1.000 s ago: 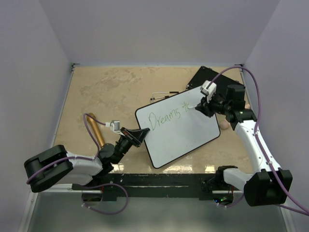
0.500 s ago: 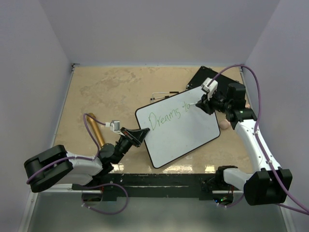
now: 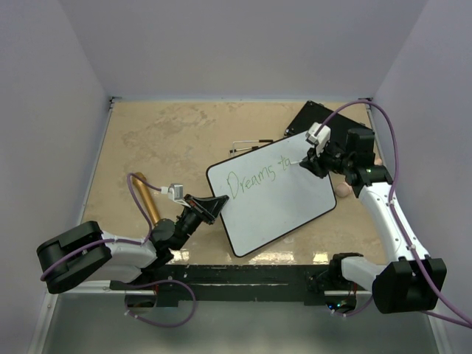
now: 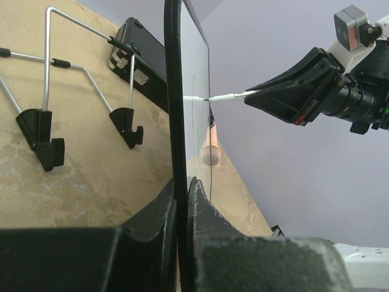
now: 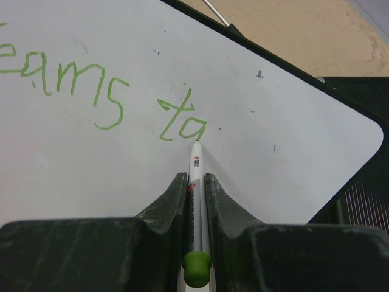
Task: Write a sentence on the whiteboard
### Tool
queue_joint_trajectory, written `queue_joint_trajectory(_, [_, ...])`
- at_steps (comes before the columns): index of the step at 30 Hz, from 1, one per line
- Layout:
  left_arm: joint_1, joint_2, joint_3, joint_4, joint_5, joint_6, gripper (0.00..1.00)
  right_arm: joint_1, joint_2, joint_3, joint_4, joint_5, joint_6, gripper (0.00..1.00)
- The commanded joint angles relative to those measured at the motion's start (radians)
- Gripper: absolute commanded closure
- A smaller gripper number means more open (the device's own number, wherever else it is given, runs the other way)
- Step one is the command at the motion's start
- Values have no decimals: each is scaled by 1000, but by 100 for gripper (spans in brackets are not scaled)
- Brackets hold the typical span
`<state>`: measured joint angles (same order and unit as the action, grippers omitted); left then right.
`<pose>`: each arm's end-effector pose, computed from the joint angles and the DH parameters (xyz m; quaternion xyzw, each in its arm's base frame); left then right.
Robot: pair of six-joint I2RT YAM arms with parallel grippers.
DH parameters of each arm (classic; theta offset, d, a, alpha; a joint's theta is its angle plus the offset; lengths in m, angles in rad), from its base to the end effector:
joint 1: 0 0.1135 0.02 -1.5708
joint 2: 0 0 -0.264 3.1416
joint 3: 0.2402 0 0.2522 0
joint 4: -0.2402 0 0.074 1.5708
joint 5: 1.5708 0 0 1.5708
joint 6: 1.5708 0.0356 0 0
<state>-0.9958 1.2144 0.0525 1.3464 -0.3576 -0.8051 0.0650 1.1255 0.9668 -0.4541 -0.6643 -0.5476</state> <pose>0.1115 -0.1492 0.1797 -0.0763 0.6389 -0.5226 0.5593 0.2392 0.0376 0.3136 -0.3963 0.7546 0.1769 0.4922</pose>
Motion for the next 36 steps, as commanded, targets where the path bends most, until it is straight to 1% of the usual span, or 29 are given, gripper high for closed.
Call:
queue_joint_trajectory(1, [-6,10,-49,59,60,156,100,1,-1,1,-57,38,-29,100])
queue_joint_trajectory(5, [-6,7,-51,59,62,155,100,-1,-3,7,-41,61,-22,100])
queue_joint_trajectory(9, [-6,1,-51,53,57,155,100,-7,-24,35,-24,39,-8,100])
queue_joint_trajectory(19, [-6,4,-51,53,60,155,100,-8,-16,50,127,11,90,100])
queue_joint_trajectory(28, [-6,11,-51,60,62,155,100,-8,-1,61,199,23,137,100])
queue_joint_trajectory(36, [-6,13,-51,60,63,156,100,-10,34,58,146,17,94,100])
